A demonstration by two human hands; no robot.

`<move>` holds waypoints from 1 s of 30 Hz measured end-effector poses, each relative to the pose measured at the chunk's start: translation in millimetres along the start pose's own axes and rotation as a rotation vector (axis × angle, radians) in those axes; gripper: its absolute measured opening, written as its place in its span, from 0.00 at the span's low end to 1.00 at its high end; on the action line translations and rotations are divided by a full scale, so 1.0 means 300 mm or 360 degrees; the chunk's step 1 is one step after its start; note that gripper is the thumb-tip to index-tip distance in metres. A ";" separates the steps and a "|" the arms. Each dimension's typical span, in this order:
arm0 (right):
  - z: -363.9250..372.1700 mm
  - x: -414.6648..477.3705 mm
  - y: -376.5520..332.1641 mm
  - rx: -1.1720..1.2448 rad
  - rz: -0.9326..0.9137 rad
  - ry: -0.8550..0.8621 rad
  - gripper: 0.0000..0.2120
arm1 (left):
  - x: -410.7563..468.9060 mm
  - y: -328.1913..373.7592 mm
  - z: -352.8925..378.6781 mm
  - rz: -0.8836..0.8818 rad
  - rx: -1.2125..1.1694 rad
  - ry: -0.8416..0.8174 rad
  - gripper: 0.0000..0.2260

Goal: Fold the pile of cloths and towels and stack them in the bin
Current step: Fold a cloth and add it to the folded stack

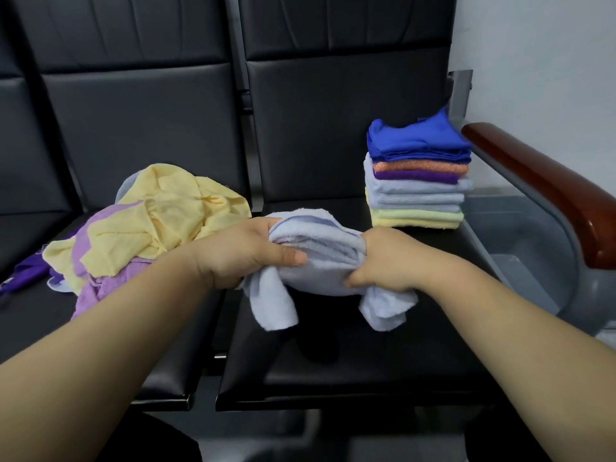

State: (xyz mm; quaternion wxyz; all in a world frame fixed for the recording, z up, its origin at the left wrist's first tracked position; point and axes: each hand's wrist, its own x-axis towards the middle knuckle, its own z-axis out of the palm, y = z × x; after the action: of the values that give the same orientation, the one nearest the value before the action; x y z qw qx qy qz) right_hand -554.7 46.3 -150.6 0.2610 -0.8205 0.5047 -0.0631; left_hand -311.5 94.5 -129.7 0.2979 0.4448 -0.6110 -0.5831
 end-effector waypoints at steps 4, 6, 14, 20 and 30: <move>-0.064 -0.010 -0.034 0.0092 -0.0057 0.0104 0.11 | -0.005 0.051 -0.001 -0.0019 0.0798 0.0081 0.12; -0.120 -0.026 -0.060 0.0138 -0.0088 0.0060 0.08 | -0.013 0.098 -0.021 -0.0123 0.1167 0.0176 0.13; -0.433 -0.089 -0.239 0.0174 -0.0224 -0.0017 0.10 | -0.108 0.454 -0.084 0.0178 0.0762 0.0391 0.06; -0.610 -0.133 -0.366 -0.0360 -0.0055 0.0194 0.20 | -0.115 0.621 -0.101 0.0269 0.0181 0.0303 0.21; -0.740 -0.250 -0.457 0.0253 -0.0106 0.0106 0.20 | -0.216 0.794 -0.088 0.0006 0.0854 0.0397 0.10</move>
State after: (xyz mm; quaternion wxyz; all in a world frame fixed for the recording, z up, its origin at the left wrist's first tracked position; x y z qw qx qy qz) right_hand -563.3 78.4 119.0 0.3061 -0.8110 0.4789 -0.1387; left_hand -307.3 122.4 117.1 0.2437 0.5748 -0.7028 -0.3411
